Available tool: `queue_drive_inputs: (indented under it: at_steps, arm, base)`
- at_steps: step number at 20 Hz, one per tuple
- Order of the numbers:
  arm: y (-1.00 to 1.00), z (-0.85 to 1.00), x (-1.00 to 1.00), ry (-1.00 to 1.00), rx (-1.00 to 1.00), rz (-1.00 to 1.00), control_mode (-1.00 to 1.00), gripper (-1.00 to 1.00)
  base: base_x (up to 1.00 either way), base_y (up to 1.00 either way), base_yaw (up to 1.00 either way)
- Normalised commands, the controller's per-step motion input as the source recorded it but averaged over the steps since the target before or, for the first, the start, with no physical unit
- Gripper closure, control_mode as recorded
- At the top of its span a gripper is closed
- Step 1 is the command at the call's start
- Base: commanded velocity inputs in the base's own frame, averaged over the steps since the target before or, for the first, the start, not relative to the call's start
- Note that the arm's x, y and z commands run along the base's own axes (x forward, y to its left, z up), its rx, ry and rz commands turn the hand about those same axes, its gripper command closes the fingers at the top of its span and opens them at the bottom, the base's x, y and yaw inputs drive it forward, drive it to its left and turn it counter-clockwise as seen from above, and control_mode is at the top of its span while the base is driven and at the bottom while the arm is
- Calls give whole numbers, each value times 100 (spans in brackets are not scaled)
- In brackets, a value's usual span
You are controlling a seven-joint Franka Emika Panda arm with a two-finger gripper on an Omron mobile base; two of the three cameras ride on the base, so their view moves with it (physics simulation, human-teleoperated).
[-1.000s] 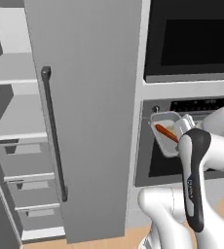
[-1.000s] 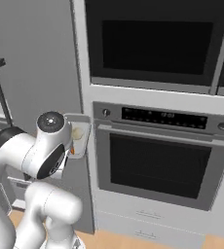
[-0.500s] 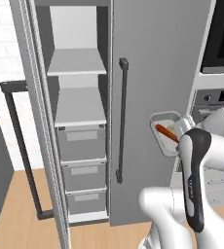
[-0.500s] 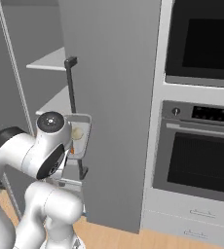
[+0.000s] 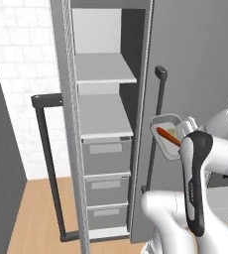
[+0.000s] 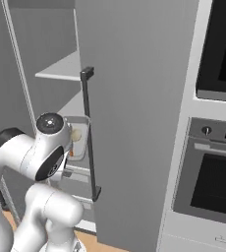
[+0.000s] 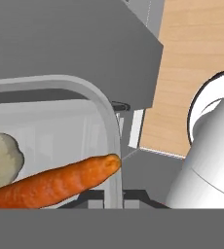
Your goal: Take the meat container that has the fish and place it on the second highest rack of the freezer. Then take the vegetable container that has the garlic and carrot and place it on the highest rack of the freezer.
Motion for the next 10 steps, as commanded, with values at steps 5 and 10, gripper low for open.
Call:
queue_drive_inputs:
  at_steps: [5, 10]
  arm:
    - [0, 0, 0, 0, 0, 0, 100, 100]
    - [0, 0, 0, 0, 0, 0, 100, 100]
  base:
    - [21, 63, 1]
    - [26, 57, 0]
